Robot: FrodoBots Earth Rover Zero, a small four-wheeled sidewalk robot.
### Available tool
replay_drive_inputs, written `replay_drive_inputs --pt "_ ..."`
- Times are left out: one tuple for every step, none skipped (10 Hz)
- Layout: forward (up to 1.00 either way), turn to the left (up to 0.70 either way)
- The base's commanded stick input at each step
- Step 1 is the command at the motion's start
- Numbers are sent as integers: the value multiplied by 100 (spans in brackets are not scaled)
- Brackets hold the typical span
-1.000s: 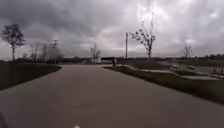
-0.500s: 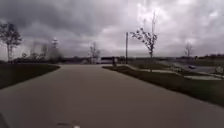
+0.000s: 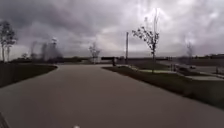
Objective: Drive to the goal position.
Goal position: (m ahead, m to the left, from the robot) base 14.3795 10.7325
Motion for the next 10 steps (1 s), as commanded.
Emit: replay_drive_inputs --pt "100 0" --pt "100 0" --pt "100 0" --pt "100 0" --pt "100 0" --pt "100 0" --pt "100 0" --pt "100 0" --pt "100 40" --pt "100 40"
